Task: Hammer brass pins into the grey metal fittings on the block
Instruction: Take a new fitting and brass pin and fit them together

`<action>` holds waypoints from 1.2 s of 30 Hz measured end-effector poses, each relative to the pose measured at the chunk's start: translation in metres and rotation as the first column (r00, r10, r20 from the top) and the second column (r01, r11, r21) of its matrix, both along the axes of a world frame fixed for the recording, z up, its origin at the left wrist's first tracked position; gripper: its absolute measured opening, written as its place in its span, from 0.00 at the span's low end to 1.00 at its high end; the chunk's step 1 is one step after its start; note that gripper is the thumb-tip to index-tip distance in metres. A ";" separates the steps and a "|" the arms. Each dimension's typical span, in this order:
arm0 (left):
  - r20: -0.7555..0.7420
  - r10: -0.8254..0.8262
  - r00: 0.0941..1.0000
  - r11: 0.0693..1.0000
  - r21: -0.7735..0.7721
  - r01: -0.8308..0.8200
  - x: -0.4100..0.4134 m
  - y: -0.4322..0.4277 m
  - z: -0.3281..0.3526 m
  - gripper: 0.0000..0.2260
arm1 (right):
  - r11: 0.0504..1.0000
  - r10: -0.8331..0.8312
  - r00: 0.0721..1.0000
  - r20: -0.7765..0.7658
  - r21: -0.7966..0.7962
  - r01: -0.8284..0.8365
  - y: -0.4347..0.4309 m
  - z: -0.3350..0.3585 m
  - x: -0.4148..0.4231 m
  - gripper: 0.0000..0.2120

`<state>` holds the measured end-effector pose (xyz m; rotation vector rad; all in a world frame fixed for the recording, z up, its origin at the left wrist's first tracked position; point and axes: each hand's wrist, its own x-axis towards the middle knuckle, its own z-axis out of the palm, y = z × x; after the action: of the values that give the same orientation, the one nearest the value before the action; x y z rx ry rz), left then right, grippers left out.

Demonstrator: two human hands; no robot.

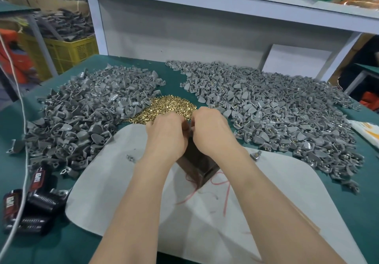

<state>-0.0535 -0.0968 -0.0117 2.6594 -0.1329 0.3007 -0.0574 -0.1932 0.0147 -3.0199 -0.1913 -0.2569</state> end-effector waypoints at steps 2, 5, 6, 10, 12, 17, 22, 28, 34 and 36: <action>-0.006 0.003 1.000 1.000 0.030 -0.002 0.000 0.000 0.001 0.07 | 0.999 0.032 0.999 0.017 -0.036 -0.032 0.001 0.002 -0.002 0.10; 0.009 -0.011 1.000 0.999 0.043 0.011 -0.003 0.000 0.003 0.06 | 0.998 0.056 0.998 0.003 -0.039 -0.055 0.003 0.005 -0.004 0.10; 0.014 -0.016 1.000 0.999 0.046 0.015 -0.003 -0.001 0.003 0.07 | 0.997 0.061 0.998 0.003 -0.038 -0.061 0.004 0.006 -0.005 0.10; 0.021 -0.008 1.000 0.997 0.081 0.006 -0.004 -0.002 0.004 0.06 | 0.996 0.074 0.997 0.025 -0.042 -0.073 0.007 0.007 -0.007 0.09; 0.037 -0.008 0.999 0.996 0.085 0.005 -0.004 -0.002 0.004 0.07 | 0.996 0.081 0.996 0.045 -0.046 -0.079 0.008 0.006 -0.007 0.10; -0.002 0.000 1.000 1.000 -0.004 0.000 -0.003 0.000 0.003 0.05 | 0.996 0.080 0.996 0.026 0.027 -0.081 -0.001 -0.001 -0.001 0.07; -0.036 0.022 0.999 0.990 -0.137 -0.026 -0.004 0.000 0.000 0.06 | 0.884 0.065 0.997 -0.052 0.467 -0.034 -0.029 -0.010 0.004 0.09; -0.016 0.033 0.999 0.991 -0.128 -0.035 -0.002 0.000 -0.002 0.07 | 0.885 0.053 0.998 0.022 0.462 -0.057 -0.025 -0.017 0.003 0.05; -0.022 0.030 0.999 0.993 -0.112 -0.032 -0.002 0.000 -0.002 0.07 | 0.930 0.031 0.999 0.037 0.365 -0.043 -0.017 -0.018 0.005 0.07; -0.018 0.030 0.999 0.994 -0.101 -0.032 -0.002 0.000 -0.002 0.07 | 0.930 0.012 0.999 0.053 0.367 -0.031 -0.016 -0.019 0.005 0.07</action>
<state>-0.0550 -0.0972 -0.0137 2.5647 -0.0690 0.2875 -0.0528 -0.2089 -0.0045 -2.6390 -0.1596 -0.3259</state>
